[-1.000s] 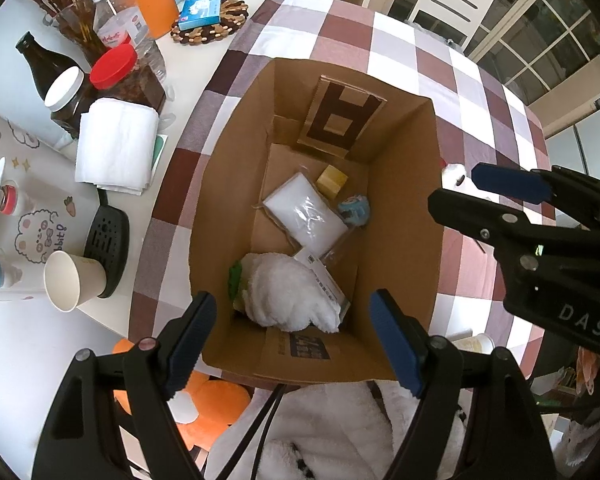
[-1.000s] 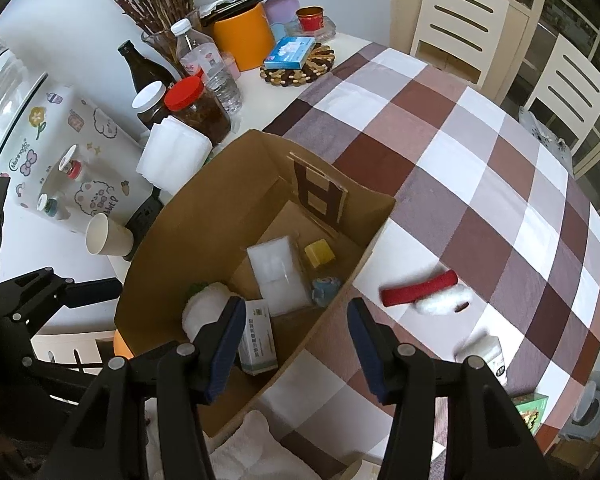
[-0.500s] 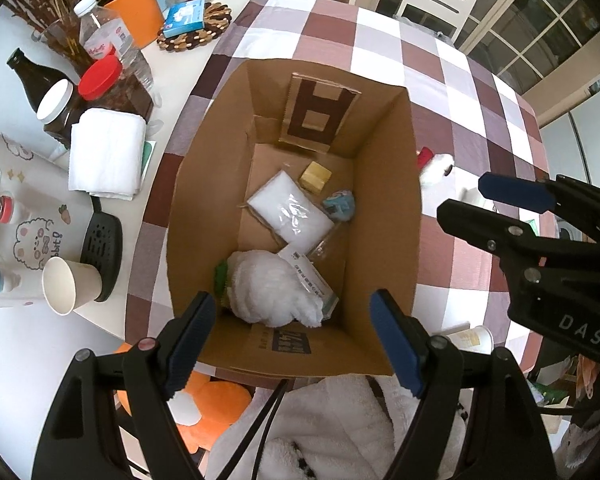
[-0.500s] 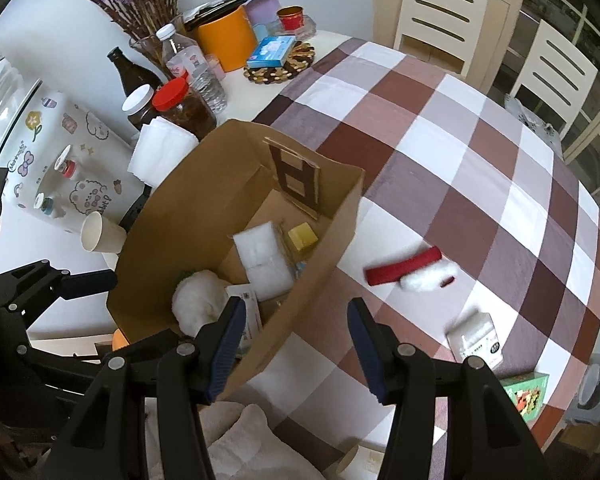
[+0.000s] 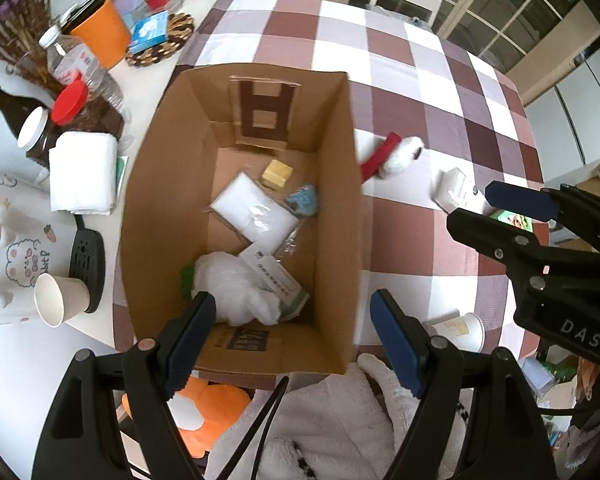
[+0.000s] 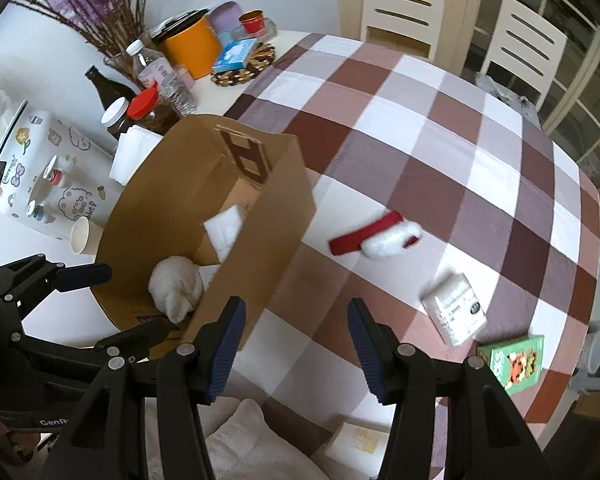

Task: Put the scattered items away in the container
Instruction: 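Withdraw both grippers from the box back over the tablecloth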

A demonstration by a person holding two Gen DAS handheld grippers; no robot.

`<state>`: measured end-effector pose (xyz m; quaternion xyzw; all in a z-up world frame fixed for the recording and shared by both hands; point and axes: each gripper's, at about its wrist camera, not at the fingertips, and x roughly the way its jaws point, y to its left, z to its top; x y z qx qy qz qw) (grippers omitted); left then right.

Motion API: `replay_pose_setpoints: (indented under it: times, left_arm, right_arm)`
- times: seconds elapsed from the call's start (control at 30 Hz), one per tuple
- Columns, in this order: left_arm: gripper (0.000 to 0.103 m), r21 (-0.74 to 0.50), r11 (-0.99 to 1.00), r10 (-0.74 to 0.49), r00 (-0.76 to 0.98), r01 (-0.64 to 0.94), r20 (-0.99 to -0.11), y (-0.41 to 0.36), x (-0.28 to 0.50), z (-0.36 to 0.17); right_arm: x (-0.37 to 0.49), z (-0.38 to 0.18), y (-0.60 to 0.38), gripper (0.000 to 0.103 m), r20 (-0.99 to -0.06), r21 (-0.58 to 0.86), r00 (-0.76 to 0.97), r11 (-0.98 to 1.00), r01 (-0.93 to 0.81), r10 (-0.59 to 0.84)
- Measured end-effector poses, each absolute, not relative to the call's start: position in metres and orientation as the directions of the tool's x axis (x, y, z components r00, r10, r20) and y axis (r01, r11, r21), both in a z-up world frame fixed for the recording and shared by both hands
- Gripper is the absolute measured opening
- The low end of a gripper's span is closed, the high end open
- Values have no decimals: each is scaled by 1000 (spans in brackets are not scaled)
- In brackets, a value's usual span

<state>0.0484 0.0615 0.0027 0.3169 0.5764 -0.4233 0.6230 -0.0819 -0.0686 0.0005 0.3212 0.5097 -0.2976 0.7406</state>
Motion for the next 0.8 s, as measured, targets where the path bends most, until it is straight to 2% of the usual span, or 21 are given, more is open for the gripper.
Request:
replay_pose_setpoints:
  times: [0.8]
  left_arm:
    - [81,-99,259,-128,-68,961,-989,5,-51,-11]
  right_arm:
    - [-229,-16,-73,54,-955,175,250,373,911,-162]
